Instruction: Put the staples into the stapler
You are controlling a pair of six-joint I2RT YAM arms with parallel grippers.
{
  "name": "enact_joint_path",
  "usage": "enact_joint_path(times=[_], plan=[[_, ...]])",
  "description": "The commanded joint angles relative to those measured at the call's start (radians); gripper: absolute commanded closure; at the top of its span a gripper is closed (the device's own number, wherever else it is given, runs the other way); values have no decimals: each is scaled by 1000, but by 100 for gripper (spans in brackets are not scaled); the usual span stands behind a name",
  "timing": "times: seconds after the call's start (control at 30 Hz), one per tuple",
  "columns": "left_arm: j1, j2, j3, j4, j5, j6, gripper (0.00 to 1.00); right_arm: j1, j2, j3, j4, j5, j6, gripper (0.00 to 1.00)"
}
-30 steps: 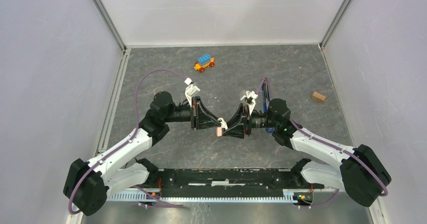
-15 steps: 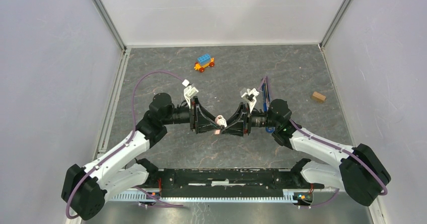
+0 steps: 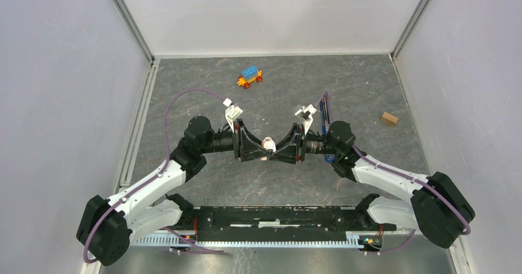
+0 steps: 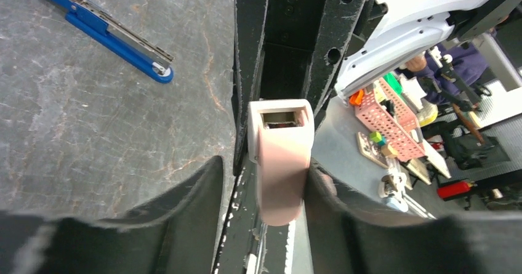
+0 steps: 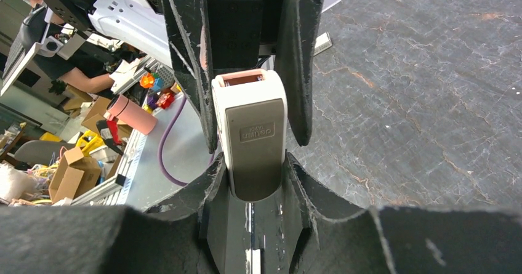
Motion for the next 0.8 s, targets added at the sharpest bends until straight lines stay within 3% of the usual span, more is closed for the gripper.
enact_joint_path(times=[0.0,0.1,0.13,0.23,0.33,0.4,0.77], plan=[[-3,-18,-11,82,6,-30,51,4,0,7,64,23,12,95],[-3,-35,-13,57,-6,-24,79,4,1,7,54,31,6,88],[-3,-41,-9,33,-19,-17,84,4,-1,12,28,39,-15,84],[-3,-56,16,-63,-58,4,97,5,-32,76,-260,145,-200,58],[-3,-67,42,-139,-98,13,98,10,-72,135,-495,284,-375,43],[-3,-78,57,-173,-130,14,98,15,-94,149,-549,317,-431,40],[-3,-124,95,-234,-322,-37,98,201,-115,130,-475,636,-590,43]])
